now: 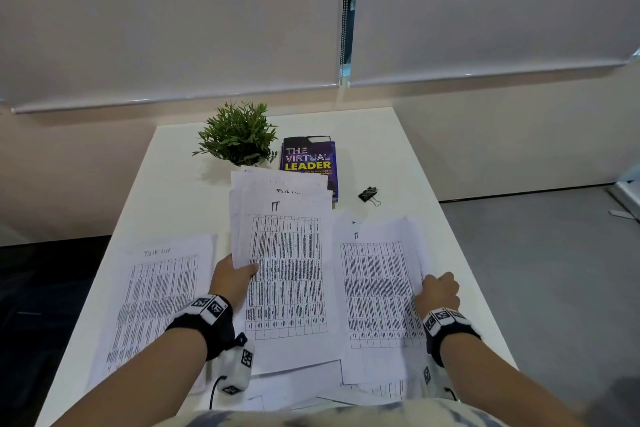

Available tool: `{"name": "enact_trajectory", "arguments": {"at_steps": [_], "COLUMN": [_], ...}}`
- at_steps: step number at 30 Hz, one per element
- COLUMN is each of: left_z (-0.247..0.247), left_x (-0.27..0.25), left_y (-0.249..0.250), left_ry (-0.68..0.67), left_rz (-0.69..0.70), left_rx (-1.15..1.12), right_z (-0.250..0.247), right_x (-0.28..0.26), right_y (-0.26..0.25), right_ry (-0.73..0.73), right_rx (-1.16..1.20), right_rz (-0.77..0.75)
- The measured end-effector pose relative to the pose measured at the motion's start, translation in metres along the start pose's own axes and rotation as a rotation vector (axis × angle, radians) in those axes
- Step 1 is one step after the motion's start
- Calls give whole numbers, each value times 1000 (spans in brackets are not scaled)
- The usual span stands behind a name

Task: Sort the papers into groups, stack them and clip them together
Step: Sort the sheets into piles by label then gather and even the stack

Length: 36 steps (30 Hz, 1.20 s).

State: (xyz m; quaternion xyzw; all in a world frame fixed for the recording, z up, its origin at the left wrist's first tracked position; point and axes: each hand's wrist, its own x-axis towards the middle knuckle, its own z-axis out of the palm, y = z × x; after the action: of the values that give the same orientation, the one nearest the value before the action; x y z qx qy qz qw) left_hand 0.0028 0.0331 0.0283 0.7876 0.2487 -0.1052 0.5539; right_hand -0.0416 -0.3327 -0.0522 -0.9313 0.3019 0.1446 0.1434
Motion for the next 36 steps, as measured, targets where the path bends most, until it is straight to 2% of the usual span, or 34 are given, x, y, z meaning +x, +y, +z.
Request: {"name": "enact_trajectory", "arguments": {"at_steps": [6, 8, 15, 19, 24, 27, 30, 33, 36], "left_z": [6, 7, 8, 8, 8, 11, 18, 30, 39], "left_x": [-2, -3, -5, -4, -2, -3, -7, -17, -20], "left_y": [1, 1, -1, -1, 1, 3, 11, 26, 37], "left_ry": [12, 11, 26, 38, 33, 47, 19, -60, -144], "left_rz": [18, 20, 7, 3, -11, -25, -19, 6, 5], "left_rx": [6, 12, 6, 5, -4, -43, -97, -132, -160], "right_z": [-9, -14, -38, -60, -100, -117, -124, -112, -89], "right_x": [5, 9, 17, 33, 48, 53, 40, 20, 4], "right_y": [4, 6, 15, 27, 42, 38, 10, -28, -56], "right_ry": [89, 70, 58, 10, -36, -140, -261, -390, -469], "right_rx": [223, 245, 505, 480, 754, 1046, 1243, 1273, 1223], "right_rz": [-99, -124, -8, -68, -96, -100, -151, -214, -194]}}
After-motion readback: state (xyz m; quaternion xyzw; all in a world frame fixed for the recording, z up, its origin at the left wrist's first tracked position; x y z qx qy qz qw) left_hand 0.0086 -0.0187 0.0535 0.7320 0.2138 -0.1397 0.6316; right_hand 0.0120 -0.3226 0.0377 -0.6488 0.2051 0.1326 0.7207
